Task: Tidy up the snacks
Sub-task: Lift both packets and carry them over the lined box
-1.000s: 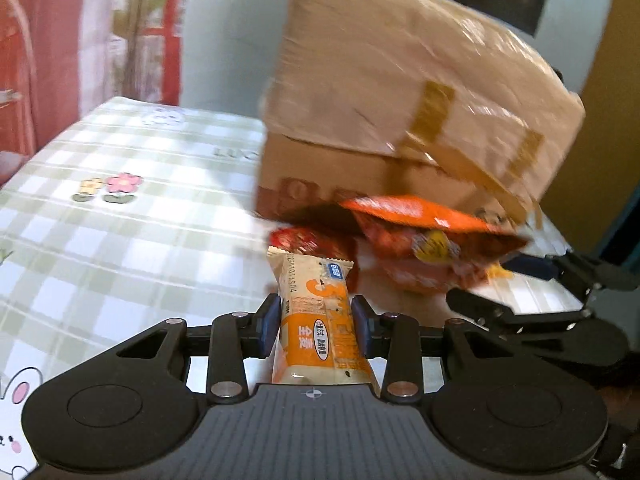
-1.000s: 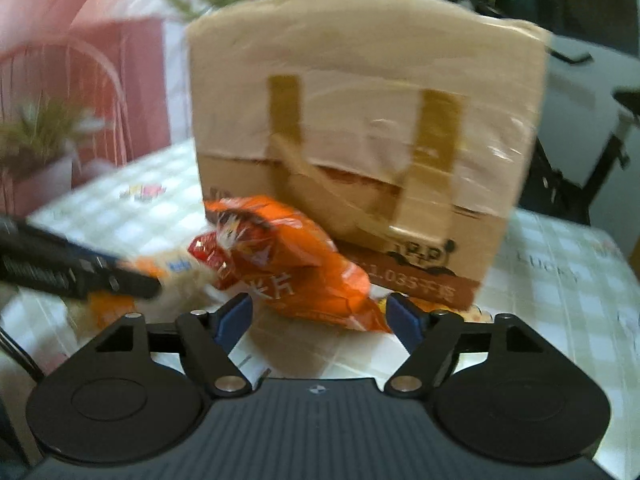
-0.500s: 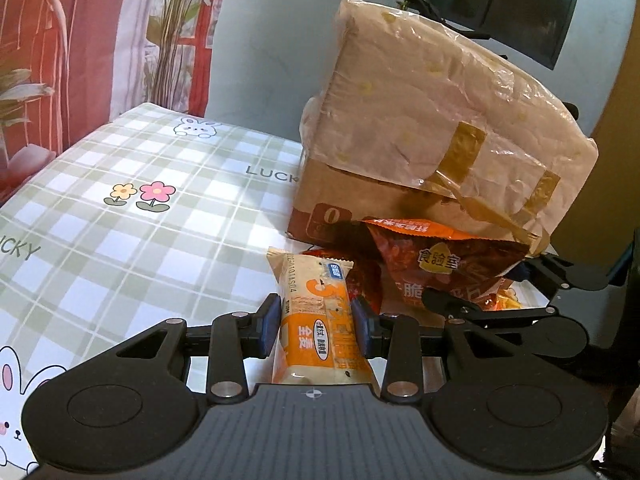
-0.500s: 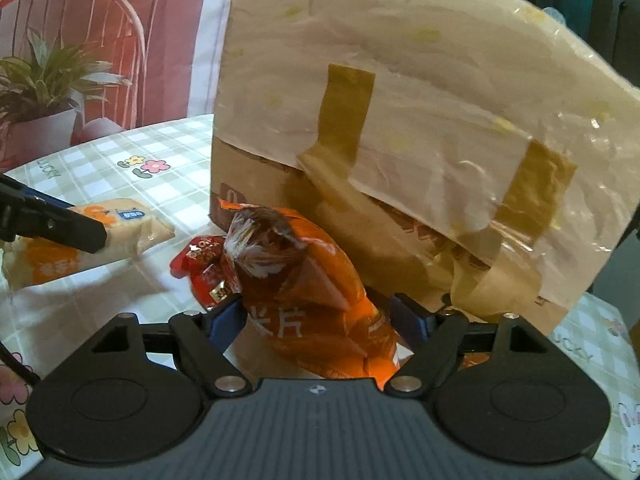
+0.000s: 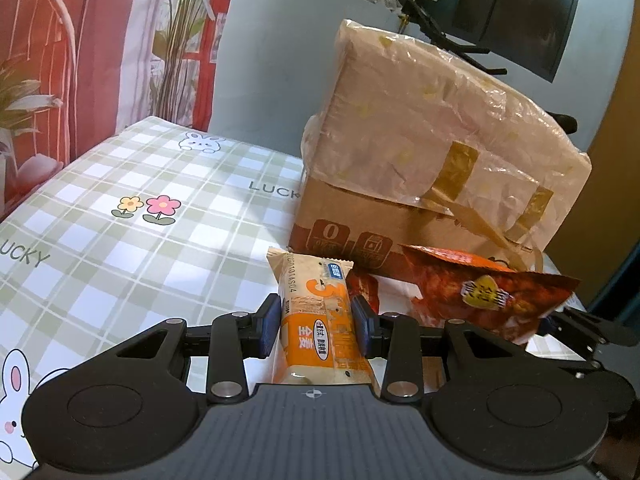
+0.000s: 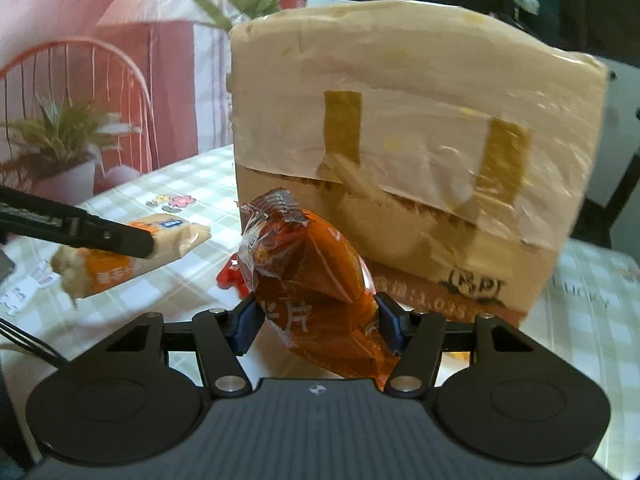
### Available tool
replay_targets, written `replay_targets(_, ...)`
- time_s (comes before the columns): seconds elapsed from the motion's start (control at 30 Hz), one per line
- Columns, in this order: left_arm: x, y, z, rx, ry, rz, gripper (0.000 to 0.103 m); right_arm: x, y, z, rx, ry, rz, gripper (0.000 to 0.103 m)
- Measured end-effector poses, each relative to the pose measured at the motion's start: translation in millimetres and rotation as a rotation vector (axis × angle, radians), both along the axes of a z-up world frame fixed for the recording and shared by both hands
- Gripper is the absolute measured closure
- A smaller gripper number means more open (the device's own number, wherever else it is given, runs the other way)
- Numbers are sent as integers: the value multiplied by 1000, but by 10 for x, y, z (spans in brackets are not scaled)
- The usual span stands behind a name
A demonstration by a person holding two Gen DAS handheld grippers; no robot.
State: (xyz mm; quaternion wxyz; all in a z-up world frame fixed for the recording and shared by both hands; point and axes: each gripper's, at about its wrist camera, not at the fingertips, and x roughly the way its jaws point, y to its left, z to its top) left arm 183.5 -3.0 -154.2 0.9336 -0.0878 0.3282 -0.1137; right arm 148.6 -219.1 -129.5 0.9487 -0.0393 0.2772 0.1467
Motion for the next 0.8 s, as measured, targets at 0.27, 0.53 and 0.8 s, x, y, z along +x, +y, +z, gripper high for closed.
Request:
replay_targets(0.27,-79,-38,100,-2,-31,-18,63,-222,-107,172,43,-27,-19,42)
replay_targets(0.53,-77,-51,440,-2,-128,-28,63,-413,-159,474,78,-98,2,42)
replay_targets(0.8,2,-154,948,2,-259,-62,63,-498,-266,1003,138,-218,12,42)
